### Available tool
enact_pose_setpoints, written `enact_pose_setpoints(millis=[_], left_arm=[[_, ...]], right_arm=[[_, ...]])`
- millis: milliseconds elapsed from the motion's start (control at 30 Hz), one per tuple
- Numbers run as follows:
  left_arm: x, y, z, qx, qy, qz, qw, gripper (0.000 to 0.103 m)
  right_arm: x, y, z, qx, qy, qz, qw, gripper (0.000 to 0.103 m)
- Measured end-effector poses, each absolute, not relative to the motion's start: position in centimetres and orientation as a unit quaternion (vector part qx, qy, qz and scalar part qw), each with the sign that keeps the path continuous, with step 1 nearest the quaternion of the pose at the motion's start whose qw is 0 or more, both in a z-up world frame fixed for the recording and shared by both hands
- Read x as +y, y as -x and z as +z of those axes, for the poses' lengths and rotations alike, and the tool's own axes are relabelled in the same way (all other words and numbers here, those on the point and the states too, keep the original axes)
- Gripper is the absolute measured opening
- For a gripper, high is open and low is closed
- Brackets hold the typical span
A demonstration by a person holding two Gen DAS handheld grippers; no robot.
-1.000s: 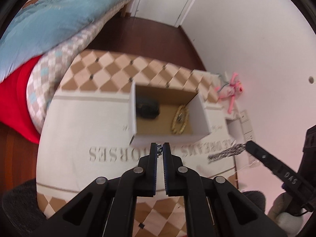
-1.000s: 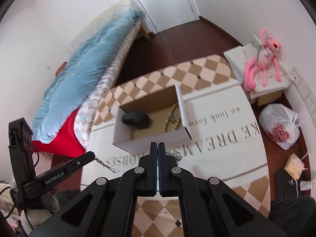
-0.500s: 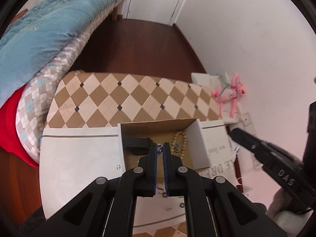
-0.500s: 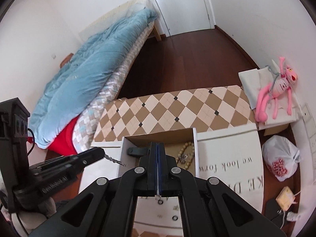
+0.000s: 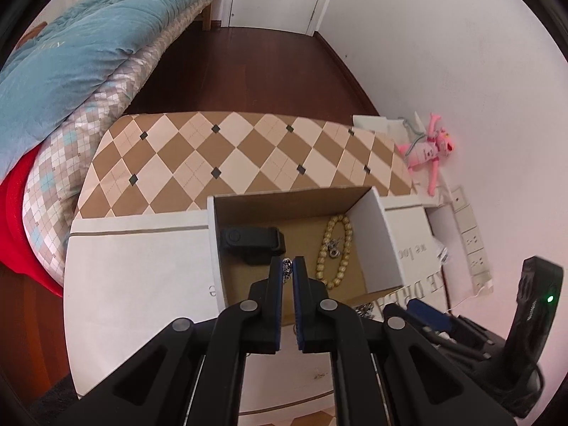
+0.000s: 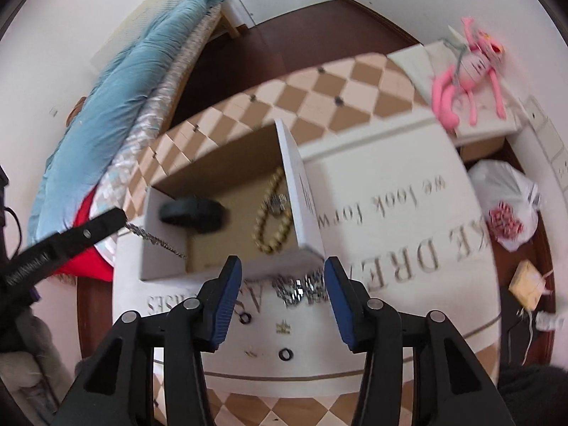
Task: Organize jewelry
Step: 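Carry both silver chains into the white box and open both grippers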
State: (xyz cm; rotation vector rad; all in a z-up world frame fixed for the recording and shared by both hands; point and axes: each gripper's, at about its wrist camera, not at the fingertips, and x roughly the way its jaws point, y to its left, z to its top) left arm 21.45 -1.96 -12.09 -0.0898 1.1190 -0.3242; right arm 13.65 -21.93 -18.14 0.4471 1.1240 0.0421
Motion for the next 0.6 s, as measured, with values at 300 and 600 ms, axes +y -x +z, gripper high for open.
enact_pose_setpoints(millis=[300, 600], left_arm=[[-2.9, -21.1, -14.7, 0.543, 0.018, -0.139, 0.828, 0.003], [-2.7, -20.7, -14.7, 0.548, 0.03, -0.145, 0.823, 0.003]], right_arm=[[-20.6, -14.6, -23.1, 0.555, -0.189, -0.014, 0.81, 0.042], [-21.1, -13.2, -21.9, 0.531, -0.203, 0.001, 0.823, 0.007]])
